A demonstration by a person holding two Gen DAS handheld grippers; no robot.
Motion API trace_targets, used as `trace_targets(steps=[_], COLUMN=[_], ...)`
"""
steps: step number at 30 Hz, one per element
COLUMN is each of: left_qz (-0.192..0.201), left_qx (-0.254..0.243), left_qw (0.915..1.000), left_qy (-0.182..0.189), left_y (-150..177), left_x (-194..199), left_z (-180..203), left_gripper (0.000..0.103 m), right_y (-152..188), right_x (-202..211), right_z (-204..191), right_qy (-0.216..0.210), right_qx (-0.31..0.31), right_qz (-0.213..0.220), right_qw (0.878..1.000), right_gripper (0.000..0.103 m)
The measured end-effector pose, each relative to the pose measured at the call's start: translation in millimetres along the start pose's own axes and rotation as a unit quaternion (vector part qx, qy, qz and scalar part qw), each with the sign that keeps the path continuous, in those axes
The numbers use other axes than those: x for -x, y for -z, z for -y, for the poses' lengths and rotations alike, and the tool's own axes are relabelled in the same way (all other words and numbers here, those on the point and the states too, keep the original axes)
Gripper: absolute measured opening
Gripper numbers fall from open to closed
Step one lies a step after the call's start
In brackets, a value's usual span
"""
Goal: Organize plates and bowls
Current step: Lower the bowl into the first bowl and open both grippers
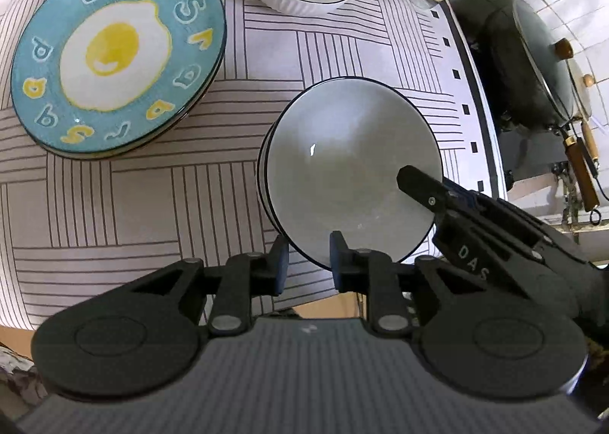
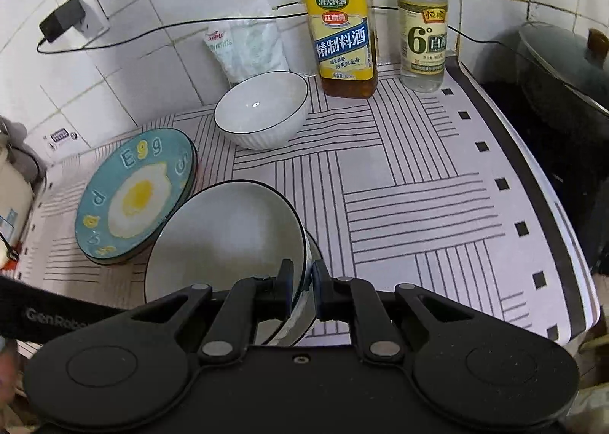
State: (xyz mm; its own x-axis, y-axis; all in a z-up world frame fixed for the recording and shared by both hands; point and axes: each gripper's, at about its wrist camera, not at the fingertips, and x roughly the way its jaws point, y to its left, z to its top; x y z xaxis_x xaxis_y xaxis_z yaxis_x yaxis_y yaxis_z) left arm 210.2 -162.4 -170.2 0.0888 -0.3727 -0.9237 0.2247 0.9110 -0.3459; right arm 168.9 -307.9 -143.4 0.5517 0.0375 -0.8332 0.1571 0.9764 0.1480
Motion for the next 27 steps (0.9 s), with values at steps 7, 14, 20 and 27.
trace_targets(steps=[7, 14, 20, 27], left_qz=[-0.012, -0.030, -0.032, -0.021], left_qx=[-0.008, -0.028, -0.028, 0.002], left_qw=[0.9997, 0.9981, 0.9980, 0.9996], left_qy=[-0.018, -0.046, -0.046, -0.019], left_y=[-7, -9, -10, -13], left_x=[-6, -15, -15, -6], left_z=[9, 15, 14, 6], left_gripper=[0.022, 0.024, 0.025, 0.037], right_y=[-3, 4, 6, 0], right_x=[-9, -13, -17, -13], right_z=[0, -14, -8, -8], right_qy=[0.013, 0.031, 0.020, -0.008], right_qx=[0.038, 0.113, 0.113, 0.126], right_qz=[-0.008, -0.001, 0.004, 0.006], right_qw=[0.999, 0.993, 0.993, 0.992], right_gripper=[0.013, 0.014, 0.014, 0.030])
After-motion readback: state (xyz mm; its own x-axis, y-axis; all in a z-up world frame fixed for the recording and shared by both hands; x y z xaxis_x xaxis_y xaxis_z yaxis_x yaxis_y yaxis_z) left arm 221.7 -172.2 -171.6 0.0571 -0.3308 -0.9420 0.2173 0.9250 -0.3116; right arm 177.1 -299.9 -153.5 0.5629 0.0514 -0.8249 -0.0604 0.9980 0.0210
